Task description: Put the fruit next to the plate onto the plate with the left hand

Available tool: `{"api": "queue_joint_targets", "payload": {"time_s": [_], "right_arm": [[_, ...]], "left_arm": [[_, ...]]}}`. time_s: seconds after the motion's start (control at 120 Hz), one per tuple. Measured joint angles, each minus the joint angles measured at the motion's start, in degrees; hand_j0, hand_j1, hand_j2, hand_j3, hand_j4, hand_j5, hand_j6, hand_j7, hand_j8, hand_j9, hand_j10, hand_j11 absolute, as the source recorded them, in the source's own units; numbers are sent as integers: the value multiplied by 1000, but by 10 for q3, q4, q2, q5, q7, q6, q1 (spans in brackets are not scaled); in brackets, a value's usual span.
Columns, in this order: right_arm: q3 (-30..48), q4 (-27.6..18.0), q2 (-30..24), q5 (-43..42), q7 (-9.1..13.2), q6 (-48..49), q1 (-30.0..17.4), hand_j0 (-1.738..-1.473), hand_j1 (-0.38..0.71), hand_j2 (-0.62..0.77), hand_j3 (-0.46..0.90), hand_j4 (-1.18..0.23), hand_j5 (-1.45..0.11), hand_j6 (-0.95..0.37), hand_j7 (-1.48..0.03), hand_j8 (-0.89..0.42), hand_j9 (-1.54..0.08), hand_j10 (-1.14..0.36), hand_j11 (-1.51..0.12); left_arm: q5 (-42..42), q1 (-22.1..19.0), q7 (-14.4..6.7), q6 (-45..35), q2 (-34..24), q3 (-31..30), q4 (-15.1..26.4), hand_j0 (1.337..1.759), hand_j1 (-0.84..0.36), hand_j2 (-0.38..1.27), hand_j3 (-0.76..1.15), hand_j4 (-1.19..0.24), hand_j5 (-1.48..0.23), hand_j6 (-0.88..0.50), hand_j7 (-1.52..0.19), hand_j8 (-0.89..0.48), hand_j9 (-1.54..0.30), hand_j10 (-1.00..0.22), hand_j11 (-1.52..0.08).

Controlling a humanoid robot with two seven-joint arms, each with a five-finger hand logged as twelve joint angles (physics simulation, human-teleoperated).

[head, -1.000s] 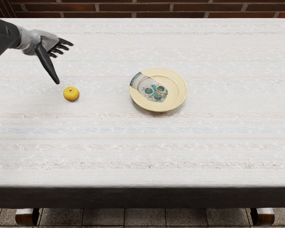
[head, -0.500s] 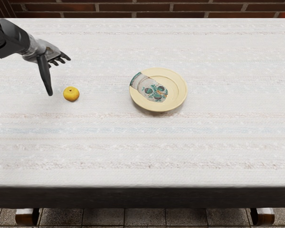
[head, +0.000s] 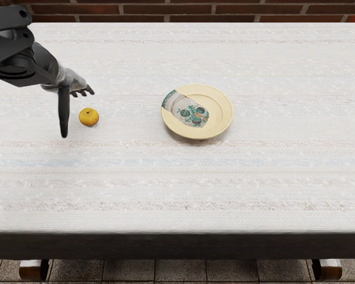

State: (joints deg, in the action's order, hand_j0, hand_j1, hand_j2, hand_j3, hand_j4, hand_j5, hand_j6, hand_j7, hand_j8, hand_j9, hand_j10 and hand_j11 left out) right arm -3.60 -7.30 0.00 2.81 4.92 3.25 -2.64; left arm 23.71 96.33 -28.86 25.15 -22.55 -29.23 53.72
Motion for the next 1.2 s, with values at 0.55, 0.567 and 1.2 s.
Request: {"api": "queue_joint_targets", "payload": {"time_s": [0.55, 0.567, 1.2], "right_arm": [[0, 0, 0, 0, 0, 0, 0, -1658, -320, -5, 0, -24, -31, -24, -31, -24, -31, -24, -31], [0, 0, 0, 0, 0, 0, 0, -1658, -320, -5, 0, -24, -31, -24, -31, -24, -31, -24, -31], [0, 0, 0, 0, 0, 0, 0, -1658, -320, -5, 0, -24, -31, -24, -31, -24, -31, -24, -31]], "left_arm": [[14, -15, 3, -198, 74, -91, 10, 1658, 349, 1, 0, -2, 0, -2, 0, -2, 0, -1, 0], [16, -19, 3, -200, 77, -93, 6, 1658, 349, 1, 0, -2, 0, -2, 0, -2, 0, -1, 0], [73, -77, 62, -221, 128, -104, -77, 1658, 349, 1, 0, -2, 0, -2, 0, -2, 0, -1, 0]]}}
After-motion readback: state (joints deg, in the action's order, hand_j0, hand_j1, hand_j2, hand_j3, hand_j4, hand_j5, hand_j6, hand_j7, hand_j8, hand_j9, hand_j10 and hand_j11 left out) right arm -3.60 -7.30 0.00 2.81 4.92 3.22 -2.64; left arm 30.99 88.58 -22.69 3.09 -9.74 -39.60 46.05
